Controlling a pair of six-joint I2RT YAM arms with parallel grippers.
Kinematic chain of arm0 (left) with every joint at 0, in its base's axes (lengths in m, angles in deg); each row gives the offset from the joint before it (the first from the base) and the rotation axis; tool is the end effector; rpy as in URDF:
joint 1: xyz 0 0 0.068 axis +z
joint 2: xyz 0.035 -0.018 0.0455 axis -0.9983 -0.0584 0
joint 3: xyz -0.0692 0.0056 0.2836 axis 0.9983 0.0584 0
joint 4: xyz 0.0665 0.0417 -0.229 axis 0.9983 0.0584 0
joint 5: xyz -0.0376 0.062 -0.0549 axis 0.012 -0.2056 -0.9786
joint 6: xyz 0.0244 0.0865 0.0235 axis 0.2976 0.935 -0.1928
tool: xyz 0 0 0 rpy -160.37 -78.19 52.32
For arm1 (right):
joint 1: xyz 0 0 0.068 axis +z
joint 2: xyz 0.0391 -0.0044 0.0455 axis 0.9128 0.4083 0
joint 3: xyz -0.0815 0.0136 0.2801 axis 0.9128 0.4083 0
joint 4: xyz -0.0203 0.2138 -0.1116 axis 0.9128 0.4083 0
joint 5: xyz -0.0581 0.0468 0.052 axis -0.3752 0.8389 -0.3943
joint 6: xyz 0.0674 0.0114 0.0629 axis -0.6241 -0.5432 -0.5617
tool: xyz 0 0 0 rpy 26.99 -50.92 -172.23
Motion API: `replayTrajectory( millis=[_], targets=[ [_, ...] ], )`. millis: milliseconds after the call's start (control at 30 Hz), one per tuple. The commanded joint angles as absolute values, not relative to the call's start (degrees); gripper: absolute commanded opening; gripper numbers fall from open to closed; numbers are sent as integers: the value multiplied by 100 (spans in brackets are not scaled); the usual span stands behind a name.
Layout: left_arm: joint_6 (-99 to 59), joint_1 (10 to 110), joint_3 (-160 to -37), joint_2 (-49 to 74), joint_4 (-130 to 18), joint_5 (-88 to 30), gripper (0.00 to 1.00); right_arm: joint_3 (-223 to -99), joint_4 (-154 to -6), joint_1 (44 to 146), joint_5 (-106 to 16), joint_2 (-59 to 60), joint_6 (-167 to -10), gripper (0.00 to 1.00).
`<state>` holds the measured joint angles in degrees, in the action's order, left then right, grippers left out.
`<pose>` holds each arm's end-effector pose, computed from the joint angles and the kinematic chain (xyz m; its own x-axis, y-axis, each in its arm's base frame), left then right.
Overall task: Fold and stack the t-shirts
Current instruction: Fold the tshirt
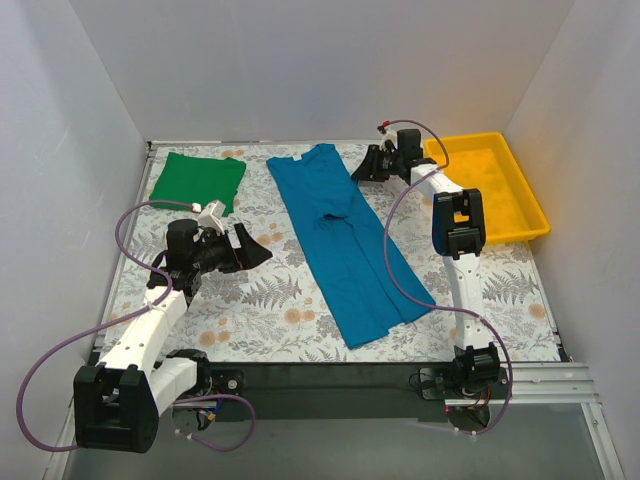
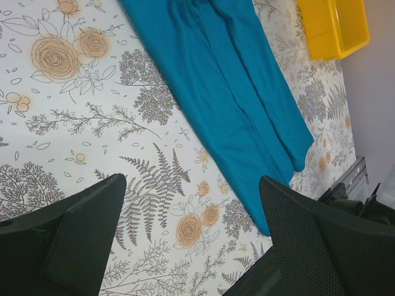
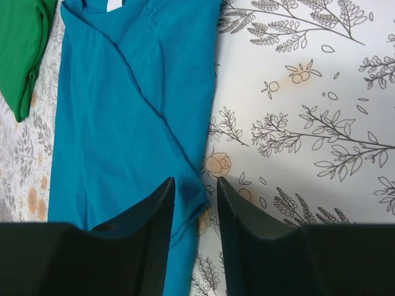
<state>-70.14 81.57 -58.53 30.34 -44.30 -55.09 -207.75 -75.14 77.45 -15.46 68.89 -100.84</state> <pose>0.2088 -0.0661 0.2293 -0.7411 -0.6639 -0.1001 -0.2510 0.4122 -0.8758 0.5875 0.1712 0.1310 -0.7152 0.1207 -0.6885 -0.4451 0.6808 0.5817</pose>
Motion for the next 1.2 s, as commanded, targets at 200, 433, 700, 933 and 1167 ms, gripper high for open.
replayTrajectory(
  millis=[200,433,700,933,1167],
  targets=[
    [-6907,8102,-5968,3128,-4394,-5478,89,-20496,-7543,7759,-1418,6605,-9996,25],
    [-6907,8076,-5977,3136,-4385,-5469,88,-20645,-7543,7750,-1418,6403,-9908,14],
    [-6898,8059,-5968,3145,-4385,-5460,88,-20716,-7517,7750,-1506,6262,-9768,10],
    [-6890,8041,-5968,3154,-4385,-5452,89,-20707,-7517,7750,-1418,6157,-9750,7],
    [-6890,8023,-5968,3172,-4376,-5443,88,-20558,-7526,7838,-1277,6016,-9689,5]
  ],
)
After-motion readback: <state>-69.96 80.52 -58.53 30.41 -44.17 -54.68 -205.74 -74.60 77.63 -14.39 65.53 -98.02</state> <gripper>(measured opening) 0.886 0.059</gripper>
